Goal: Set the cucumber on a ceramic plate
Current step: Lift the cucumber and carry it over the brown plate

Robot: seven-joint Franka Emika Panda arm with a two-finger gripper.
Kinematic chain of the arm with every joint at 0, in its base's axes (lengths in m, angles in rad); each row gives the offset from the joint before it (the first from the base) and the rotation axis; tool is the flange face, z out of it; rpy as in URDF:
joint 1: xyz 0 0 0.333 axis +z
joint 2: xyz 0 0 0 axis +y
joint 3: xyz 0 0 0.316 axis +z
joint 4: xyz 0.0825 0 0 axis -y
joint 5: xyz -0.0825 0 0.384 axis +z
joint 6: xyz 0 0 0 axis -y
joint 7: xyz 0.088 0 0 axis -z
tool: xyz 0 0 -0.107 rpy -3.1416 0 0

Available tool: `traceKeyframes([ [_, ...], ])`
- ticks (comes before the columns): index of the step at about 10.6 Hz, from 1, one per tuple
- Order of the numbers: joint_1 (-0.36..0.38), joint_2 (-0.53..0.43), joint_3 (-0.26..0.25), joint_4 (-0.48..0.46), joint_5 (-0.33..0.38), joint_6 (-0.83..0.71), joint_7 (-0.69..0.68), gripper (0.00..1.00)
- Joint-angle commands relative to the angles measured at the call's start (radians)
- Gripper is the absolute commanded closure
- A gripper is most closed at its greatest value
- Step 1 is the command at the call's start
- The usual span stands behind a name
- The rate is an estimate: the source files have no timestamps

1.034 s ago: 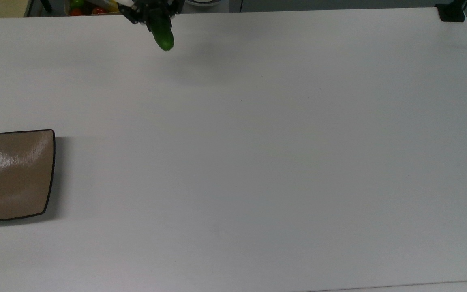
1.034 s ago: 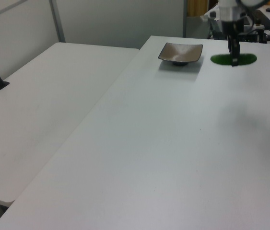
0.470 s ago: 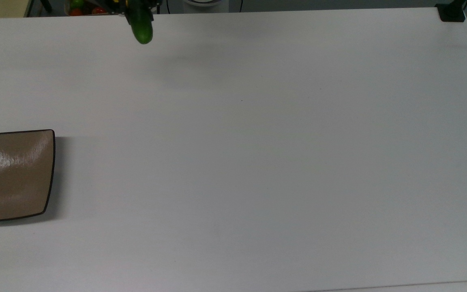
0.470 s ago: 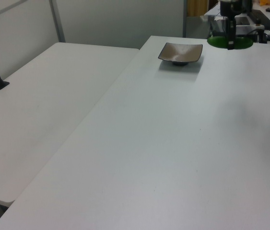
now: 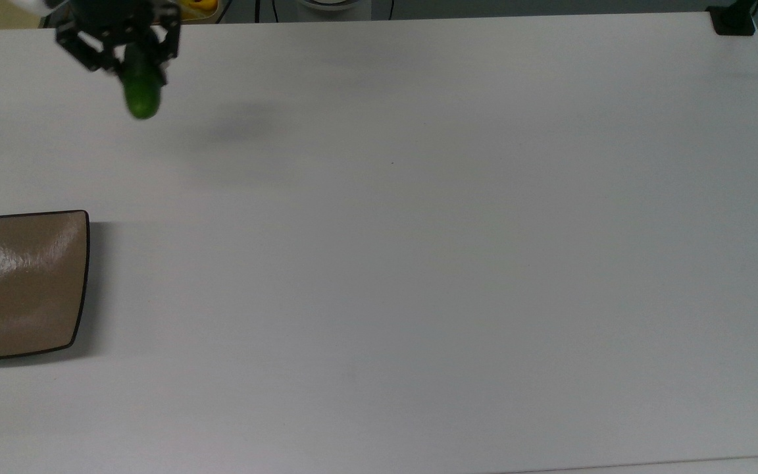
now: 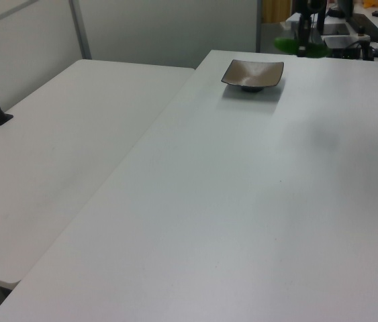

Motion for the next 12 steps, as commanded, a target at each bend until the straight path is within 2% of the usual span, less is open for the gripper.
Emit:
traceKeyframes([
  [1,-0.052,0.095,-0.002,0.042,0.041,0.250,-0.023,0.95],
  [4,-0.089,0.209,-0.002,0.057,0.066,0.572,-0.023,0.95],
  [7,-0.091,0.339,-0.002,0.094,0.074,0.809,-0.006,0.95],
  [10,-0.101,0.466,-0.005,0.164,0.072,0.956,-0.002,0.95],
  [12,-0.117,0.539,-0.005,0.217,0.072,1.001,-0.003,0.95],
])
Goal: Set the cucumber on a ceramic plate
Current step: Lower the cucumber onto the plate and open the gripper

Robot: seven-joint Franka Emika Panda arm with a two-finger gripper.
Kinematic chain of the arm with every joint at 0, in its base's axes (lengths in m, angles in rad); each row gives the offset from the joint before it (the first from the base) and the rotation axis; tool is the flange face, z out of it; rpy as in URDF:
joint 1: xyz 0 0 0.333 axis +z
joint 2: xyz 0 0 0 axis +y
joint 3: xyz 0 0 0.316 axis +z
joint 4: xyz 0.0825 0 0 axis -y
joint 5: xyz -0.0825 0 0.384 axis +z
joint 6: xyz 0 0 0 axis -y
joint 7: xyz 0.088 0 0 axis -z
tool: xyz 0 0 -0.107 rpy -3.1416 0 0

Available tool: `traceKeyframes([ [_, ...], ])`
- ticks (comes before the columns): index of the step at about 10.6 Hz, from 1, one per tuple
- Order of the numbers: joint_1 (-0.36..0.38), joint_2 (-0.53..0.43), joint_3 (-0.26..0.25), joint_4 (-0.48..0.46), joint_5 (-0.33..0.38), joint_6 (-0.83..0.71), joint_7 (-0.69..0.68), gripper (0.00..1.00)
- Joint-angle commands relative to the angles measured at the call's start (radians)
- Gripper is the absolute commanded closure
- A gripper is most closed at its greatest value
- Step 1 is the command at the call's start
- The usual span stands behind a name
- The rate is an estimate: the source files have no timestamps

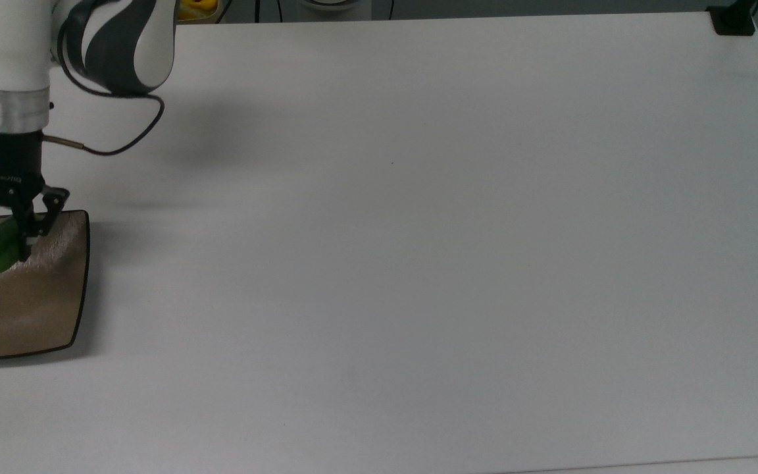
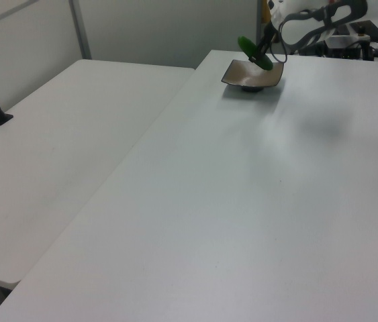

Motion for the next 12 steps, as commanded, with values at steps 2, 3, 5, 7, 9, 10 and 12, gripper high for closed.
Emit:
traceKeyframes([
  [2,-0.018,0.141,-0.004,0.115,0.021,0.105,0.000,0.91],
  [3,-0.019,0.149,-0.004,0.114,0.021,0.116,0.000,0.81],
  [5,-0.018,0.149,-0.007,0.112,0.021,0.116,0.000,0.56],
  [7,-0.018,0.149,-0.007,0.106,0.023,0.117,0.001,0.25],
  [9,-0.019,0.142,-0.007,0.103,0.021,0.119,0.001,0.07],
  [10,-0.021,0.131,-0.006,0.100,0.024,0.119,0.001,0.01],
  [12,-0.021,0.067,-0.006,0.065,0.028,0.116,0.001,0.00],
])
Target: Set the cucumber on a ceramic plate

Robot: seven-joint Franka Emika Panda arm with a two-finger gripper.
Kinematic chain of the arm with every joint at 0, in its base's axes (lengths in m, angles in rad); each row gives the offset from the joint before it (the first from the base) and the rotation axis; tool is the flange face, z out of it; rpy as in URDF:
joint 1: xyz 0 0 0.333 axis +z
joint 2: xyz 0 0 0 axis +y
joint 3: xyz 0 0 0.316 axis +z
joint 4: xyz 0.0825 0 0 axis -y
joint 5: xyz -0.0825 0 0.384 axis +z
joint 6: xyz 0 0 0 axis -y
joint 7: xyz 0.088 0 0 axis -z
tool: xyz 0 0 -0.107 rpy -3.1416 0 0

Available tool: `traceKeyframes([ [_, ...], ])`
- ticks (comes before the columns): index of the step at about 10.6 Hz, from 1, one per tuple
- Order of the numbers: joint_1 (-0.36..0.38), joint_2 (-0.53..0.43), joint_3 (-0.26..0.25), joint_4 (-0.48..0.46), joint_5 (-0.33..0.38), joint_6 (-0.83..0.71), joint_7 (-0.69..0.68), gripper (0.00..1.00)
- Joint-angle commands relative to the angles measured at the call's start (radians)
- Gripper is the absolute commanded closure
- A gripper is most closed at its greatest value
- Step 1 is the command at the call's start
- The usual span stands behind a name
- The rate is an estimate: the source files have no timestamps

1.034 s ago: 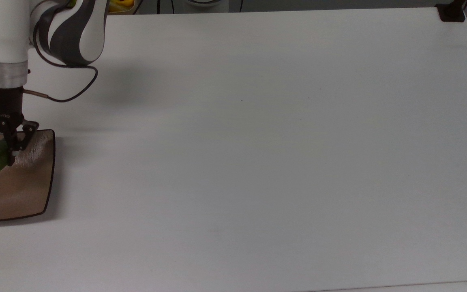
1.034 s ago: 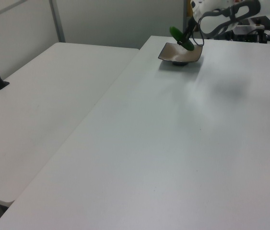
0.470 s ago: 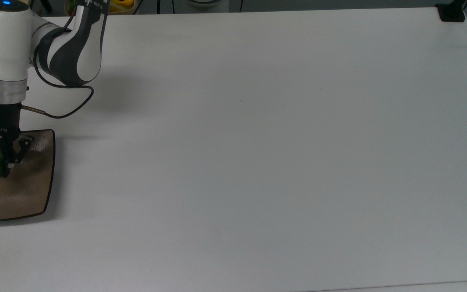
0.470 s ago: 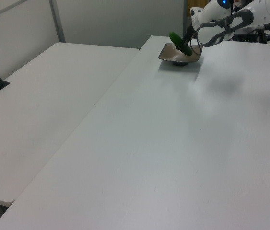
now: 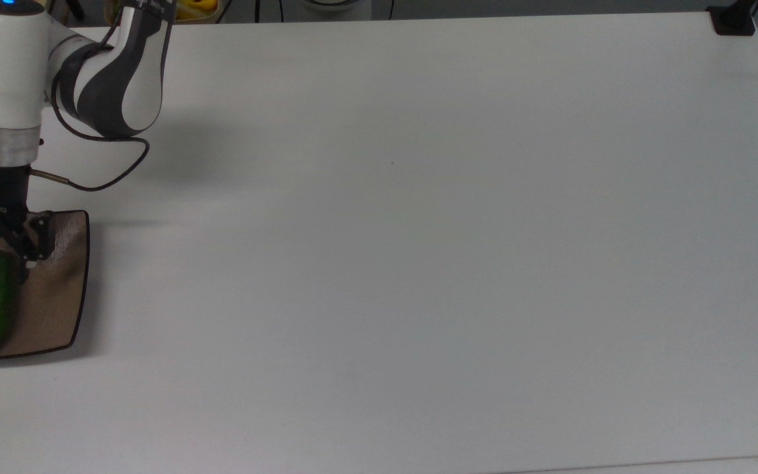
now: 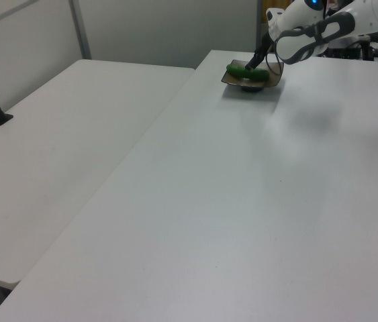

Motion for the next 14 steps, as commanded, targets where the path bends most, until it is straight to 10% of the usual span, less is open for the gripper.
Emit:
traceKeyframes([
  [1,0.011,-0.127,-0.006,-0.081,0.026,0.003,0.001,0.00],
  [4,0.028,-0.320,-0.004,-0.220,0.026,-0.077,0.030,0.00],
  [14,0.270,-0.790,-0.007,-0.209,0.014,-1.245,0.536,0.00],
])
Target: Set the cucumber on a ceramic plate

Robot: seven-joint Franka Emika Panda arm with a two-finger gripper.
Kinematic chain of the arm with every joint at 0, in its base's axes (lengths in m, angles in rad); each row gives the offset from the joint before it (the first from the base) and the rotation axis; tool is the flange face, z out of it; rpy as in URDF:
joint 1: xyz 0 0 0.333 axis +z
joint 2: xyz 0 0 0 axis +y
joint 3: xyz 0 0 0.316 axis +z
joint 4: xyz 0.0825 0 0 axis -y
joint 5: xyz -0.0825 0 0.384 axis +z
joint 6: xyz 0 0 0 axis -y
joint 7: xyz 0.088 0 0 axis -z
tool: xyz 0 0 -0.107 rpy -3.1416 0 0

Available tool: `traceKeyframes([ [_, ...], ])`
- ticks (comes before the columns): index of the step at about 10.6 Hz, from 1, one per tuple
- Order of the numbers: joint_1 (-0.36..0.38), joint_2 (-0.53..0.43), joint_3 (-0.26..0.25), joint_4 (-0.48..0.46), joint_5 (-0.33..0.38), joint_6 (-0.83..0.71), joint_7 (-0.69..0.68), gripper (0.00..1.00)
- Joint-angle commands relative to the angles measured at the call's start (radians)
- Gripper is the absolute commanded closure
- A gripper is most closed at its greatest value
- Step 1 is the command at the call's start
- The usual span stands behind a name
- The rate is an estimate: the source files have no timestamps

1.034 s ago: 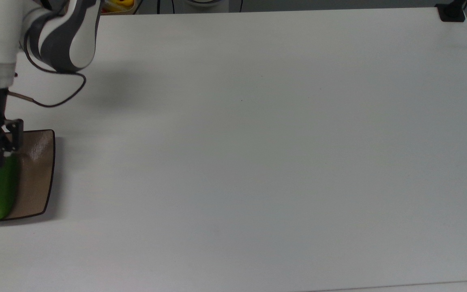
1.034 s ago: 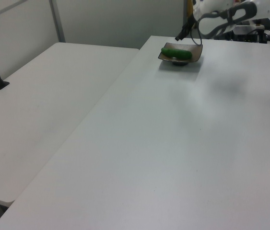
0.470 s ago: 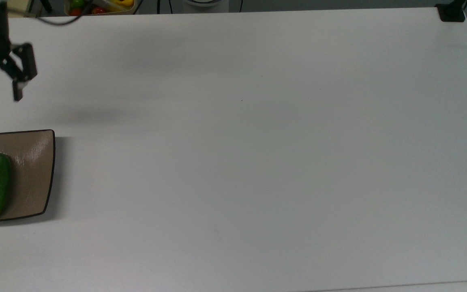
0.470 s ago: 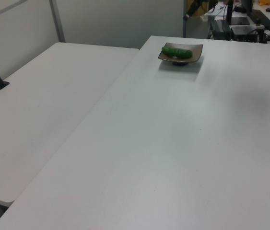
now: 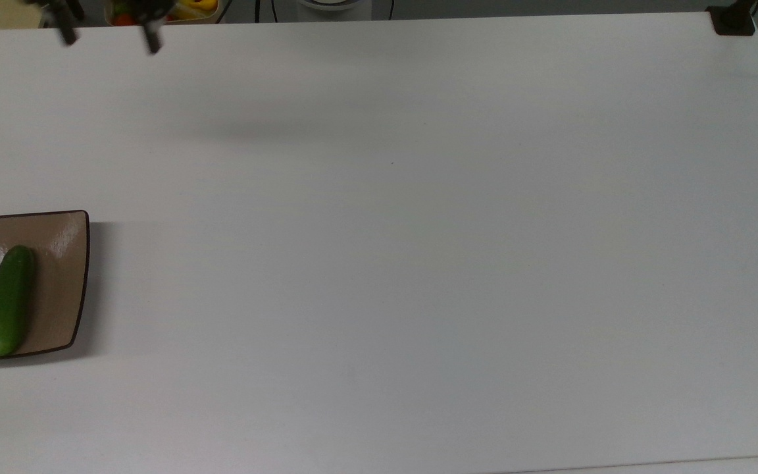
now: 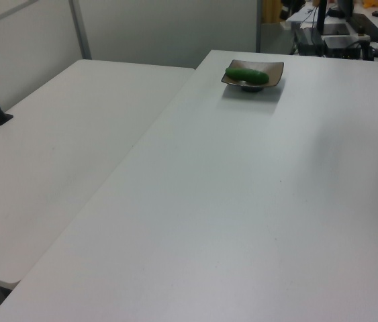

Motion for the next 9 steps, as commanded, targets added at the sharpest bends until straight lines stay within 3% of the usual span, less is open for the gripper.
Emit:
traceKeyframes([
  [1,0.107,-0.094,-0.027,-0.057,0.009,-0.194,0.108,0.00],
  [4,0.286,-0.124,-0.096,-0.067,0.004,-0.265,0.194,0.00],
  [5,0.315,-0.119,-0.098,-0.084,0.003,-0.261,0.195,0.00],
  [9,0.340,-0.063,-0.098,-0.094,-0.003,-0.149,0.185,0.00],
])
